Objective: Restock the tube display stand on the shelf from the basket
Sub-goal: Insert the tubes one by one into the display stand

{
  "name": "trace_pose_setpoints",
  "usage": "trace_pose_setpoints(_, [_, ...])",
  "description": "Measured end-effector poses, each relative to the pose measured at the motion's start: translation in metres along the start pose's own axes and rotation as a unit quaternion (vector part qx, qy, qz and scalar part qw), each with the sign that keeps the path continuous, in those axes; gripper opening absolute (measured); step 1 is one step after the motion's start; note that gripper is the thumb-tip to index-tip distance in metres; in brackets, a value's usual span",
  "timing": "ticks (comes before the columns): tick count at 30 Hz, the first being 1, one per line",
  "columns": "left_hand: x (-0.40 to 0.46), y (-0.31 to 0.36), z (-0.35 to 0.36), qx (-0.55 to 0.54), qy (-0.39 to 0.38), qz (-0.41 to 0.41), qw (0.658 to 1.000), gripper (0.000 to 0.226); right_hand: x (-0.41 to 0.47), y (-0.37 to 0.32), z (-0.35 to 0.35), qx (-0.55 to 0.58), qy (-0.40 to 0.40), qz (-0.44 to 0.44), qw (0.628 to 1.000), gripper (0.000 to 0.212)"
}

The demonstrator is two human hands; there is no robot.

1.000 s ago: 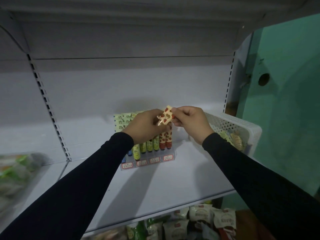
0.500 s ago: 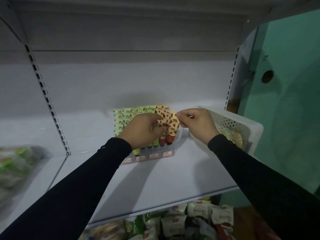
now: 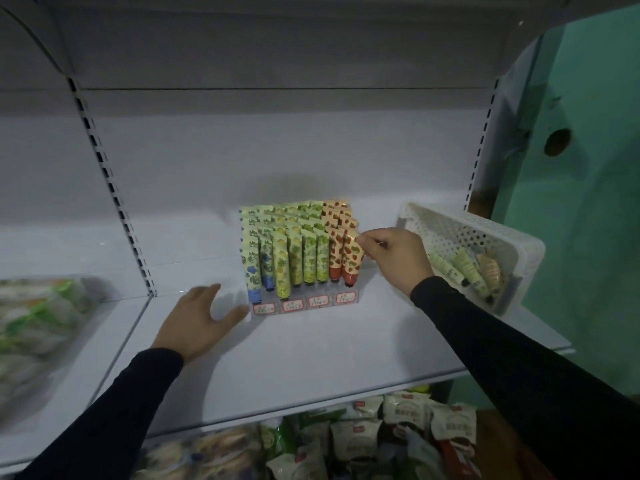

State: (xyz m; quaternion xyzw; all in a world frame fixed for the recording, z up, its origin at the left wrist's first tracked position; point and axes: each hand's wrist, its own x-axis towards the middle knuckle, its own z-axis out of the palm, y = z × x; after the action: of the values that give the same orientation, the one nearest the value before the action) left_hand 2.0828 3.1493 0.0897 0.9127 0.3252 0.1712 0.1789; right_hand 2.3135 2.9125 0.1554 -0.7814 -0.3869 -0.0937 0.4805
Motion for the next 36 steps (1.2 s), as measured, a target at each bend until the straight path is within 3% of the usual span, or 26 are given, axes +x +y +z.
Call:
trace_pose_setpoints(2, [0.001,-0.011,0.014,0.043,-0.047,0.012,0.998,0.108,0.001,0.000,0.003,-0.005,0.002,-0.005,1.000,0.023])
trace_pose_setpoints(5, [0.004,-0.018,0.027,0.085,-0.047,0.055,0.994,0.079,0.001,-0.001,0.008,0.002,-0.001,-0.007,1.000,0.023])
trace_pose_setpoints(7, [0.006,-0.019,0.030,0.105,-0.060,0.069,0.990,0.074,0.001,-0.001,0.013,0.005,0.000,-0.010,1.000,0.023])
trace_pose_setpoints(36, [0.009,-0.023,0.039,0.116,-0.033,0.094,0.988,0.070,0.001,-0.004,0.040,-0.111,0.031,-0.066,0.991,0.028])
